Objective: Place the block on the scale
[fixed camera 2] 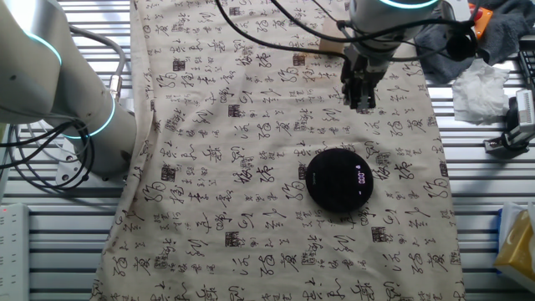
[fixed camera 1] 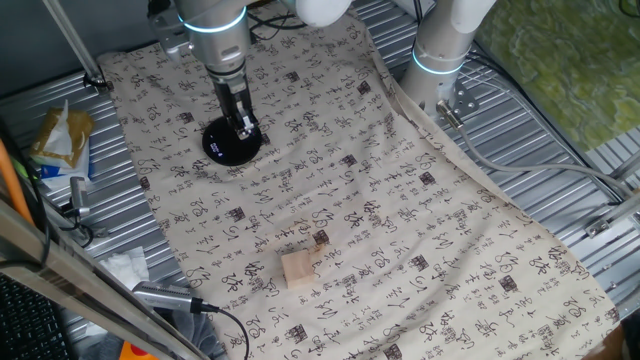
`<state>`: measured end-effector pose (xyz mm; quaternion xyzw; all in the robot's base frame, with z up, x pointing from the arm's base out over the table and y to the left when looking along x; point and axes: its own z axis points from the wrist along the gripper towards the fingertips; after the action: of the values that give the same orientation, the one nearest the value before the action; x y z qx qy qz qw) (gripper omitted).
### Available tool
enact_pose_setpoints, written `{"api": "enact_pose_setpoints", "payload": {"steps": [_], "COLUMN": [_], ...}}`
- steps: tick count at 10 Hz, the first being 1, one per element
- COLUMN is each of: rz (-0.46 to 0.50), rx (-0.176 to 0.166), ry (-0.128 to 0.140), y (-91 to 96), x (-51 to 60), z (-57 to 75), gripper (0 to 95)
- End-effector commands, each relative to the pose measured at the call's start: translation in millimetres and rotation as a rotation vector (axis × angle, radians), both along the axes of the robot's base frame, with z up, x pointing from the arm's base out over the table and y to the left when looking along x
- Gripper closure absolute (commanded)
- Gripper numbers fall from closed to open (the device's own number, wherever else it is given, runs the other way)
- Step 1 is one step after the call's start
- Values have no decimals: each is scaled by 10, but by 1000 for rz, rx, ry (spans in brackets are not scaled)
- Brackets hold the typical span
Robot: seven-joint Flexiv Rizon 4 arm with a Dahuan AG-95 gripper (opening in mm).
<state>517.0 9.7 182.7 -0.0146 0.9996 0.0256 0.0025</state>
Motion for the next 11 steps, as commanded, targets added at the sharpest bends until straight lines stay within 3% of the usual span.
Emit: {"api": "enact_pose_setpoints", "payload": {"steps": [1,11], "rz": [-2,-15], "rx": [2,11], "ry": [-2,-14], "y": [14,74], "x": [7,107], "z": [17,11], "gripper": [950,950]}}
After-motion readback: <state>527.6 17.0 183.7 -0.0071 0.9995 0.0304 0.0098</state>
